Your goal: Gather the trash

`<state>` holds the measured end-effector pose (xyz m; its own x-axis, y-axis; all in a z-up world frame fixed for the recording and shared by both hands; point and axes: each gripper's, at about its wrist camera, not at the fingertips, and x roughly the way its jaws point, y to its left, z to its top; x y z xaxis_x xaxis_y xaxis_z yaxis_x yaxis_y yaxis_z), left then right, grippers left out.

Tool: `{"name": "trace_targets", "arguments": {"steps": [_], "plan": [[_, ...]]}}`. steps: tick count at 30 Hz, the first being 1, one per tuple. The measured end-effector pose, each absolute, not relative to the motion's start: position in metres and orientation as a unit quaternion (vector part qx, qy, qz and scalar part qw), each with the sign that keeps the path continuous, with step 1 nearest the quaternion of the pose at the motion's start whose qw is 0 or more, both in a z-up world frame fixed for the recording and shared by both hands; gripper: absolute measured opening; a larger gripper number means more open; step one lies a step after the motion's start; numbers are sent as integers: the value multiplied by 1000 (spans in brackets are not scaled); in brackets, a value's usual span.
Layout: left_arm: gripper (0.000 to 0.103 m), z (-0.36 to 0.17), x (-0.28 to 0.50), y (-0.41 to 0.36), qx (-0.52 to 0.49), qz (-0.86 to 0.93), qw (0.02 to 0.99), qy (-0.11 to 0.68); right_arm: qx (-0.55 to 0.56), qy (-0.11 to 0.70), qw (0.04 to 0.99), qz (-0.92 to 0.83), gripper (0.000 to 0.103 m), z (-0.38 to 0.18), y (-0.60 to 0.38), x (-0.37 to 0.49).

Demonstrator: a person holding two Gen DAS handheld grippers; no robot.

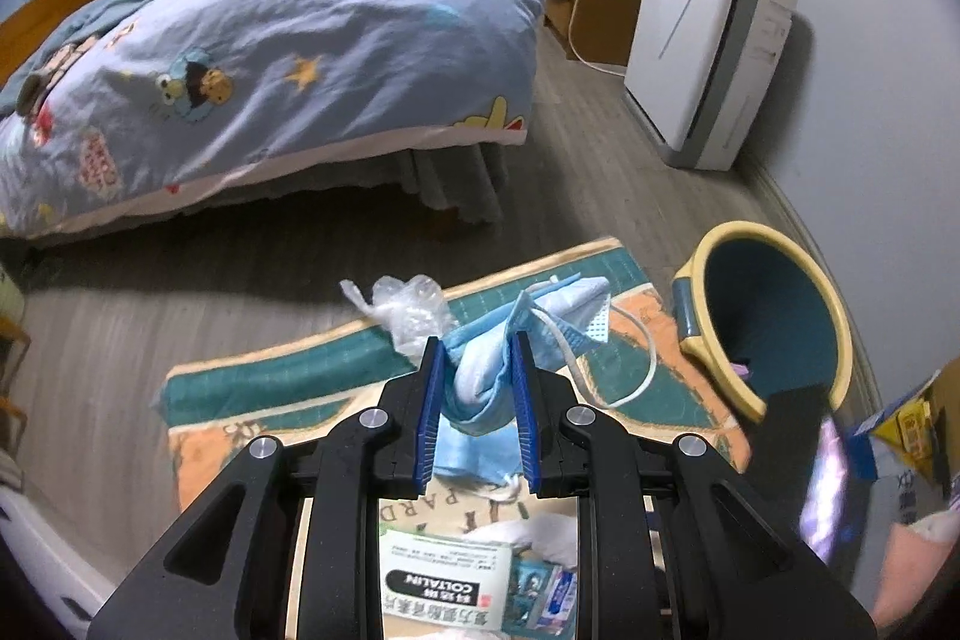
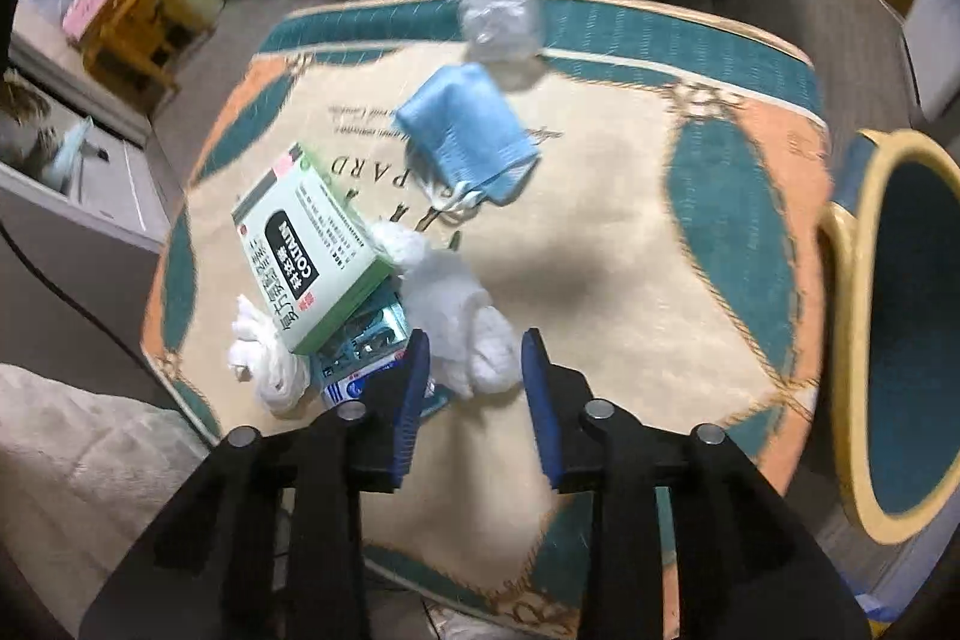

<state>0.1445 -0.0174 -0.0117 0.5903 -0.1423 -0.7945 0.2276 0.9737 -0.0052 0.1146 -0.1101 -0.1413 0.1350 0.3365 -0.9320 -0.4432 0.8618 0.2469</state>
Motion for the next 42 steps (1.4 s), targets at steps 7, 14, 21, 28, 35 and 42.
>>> {"name": "trace_targets", "arguments": {"steps": [7,14,21,28,35,42], "plan": [[23,-10,141,-9,42,-104,892,437,-85,610,744,259,14,-158,-89,111],[23,-4,138,-11,43,-110,894,432,-61,586,768,252,10,-118,-106,110],[23,-3,140,-34,53,-127,893,428,11,538,817,206,10,-65,-172,115],[23,-12,143,-73,76,-144,887,432,78,516,840,148,10,-50,-246,125],[23,-27,147,-112,87,-169,877,442,109,507,852,74,10,-55,-310,137],[23,-48,142,-162,112,-212,862,447,188,515,836,24,10,-80,-358,143]]}}
